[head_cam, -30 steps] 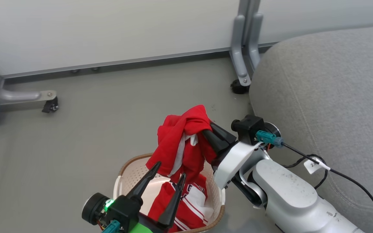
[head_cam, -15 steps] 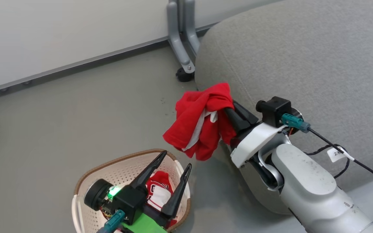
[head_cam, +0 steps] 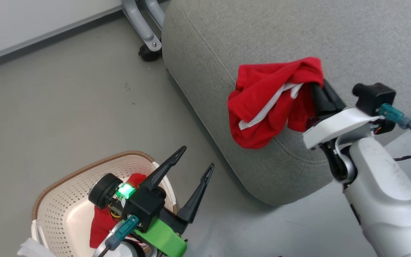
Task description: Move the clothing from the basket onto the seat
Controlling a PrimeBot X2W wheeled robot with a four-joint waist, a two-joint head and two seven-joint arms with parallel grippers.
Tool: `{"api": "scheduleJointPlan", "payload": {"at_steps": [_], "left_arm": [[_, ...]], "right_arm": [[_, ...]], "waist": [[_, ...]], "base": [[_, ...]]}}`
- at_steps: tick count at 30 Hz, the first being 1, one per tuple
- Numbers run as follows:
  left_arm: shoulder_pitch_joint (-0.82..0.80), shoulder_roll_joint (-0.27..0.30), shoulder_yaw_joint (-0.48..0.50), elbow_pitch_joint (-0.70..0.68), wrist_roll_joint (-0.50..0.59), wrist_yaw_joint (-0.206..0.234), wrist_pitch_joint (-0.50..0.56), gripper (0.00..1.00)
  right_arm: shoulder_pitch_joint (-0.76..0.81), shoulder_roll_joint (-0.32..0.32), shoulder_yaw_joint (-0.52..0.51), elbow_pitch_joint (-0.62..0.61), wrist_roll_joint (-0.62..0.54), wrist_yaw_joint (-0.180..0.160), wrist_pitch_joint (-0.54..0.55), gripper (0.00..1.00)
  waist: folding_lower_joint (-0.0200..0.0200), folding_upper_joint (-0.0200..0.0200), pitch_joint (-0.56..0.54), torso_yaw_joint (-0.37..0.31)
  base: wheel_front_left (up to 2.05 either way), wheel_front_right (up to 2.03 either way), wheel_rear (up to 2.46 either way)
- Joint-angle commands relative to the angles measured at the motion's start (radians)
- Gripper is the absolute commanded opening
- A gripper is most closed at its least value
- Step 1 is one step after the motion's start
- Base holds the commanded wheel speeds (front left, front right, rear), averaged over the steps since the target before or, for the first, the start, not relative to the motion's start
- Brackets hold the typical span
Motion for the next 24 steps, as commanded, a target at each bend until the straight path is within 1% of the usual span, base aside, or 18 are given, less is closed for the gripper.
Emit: {"api": "scheduleJointPlan", "payload": {"at_steps": [1,3,10,15,18,20,22,24], "left_arm": [[-0.028,0.011,-0.001,-0.006,0.003,-0.005,0.006,1.0],[-0.048,0.015,-0.006,-0.016,0.011,-0.01,0.012,1.0],[-0.137,0.034,-0.022,-0.042,0.035,-0.027,0.025,1.0],[-0.188,0.049,-0.029,-0.051,0.048,-0.034,0.027,1.0],[-0.215,0.052,-0.034,-0.053,0.051,-0.037,0.022,1.0],[-0.228,0.052,-0.038,-0.053,0.054,-0.038,0.017,1.0],[-0.239,0.052,-0.041,-0.047,0.055,-0.038,0.012,1.0],[-0.246,0.051,-0.044,-0.04,0.055,-0.039,0.005,1.0]], "right_arm": [[-0.028,-0.007,-0.035,0.004,-0.015,0.0,-0.004,0.0],[-0.05,-0.015,-0.094,0.008,-0.019,0.0,-0.004,0.0],[-0.188,-0.08,-0.271,0.035,-0.042,0.0,-0.004,0.0],[-0.294,-0.138,-0.354,0.067,-0.06,0.0,-0.003,0.0],[-0.341,-0.169,-0.406,0.13,-0.071,0.0,-0.003,0.0],[-0.37,-0.171,-0.434,0.171,-0.07,0.0,-0.003,0.0],[-0.377,-0.16,-0.455,0.225,-0.068,0.0,-0.003,0.0],[-0.378,-0.157,-0.473,0.264,-0.075,0.0,-0.003,0.69]], "waist": [[0.0,-0.0001,0.076,-0.028],[0.0,-0.0001,0.107,-0.012],[0.0,-0.0001,0.235,0.065],[0.0,-0.0001,0.311,0.117],[0.0,-0.0001,0.347,0.145],[0.0,-0.0001,0.366,0.159],[0.0,-0.0001,0.379,0.169],[0.0,-0.0001,0.385,0.176]], "base": [[0.0,0.0,0.0],[0.0,0.0,0.0],[0.0,0.0,0.0],[0.0,0.0,0.0],[0.0,0.0,0.0],[0.0,0.0,0.0],[0.0,0.0,0.0],[0.0,0.0,0.0]]}}
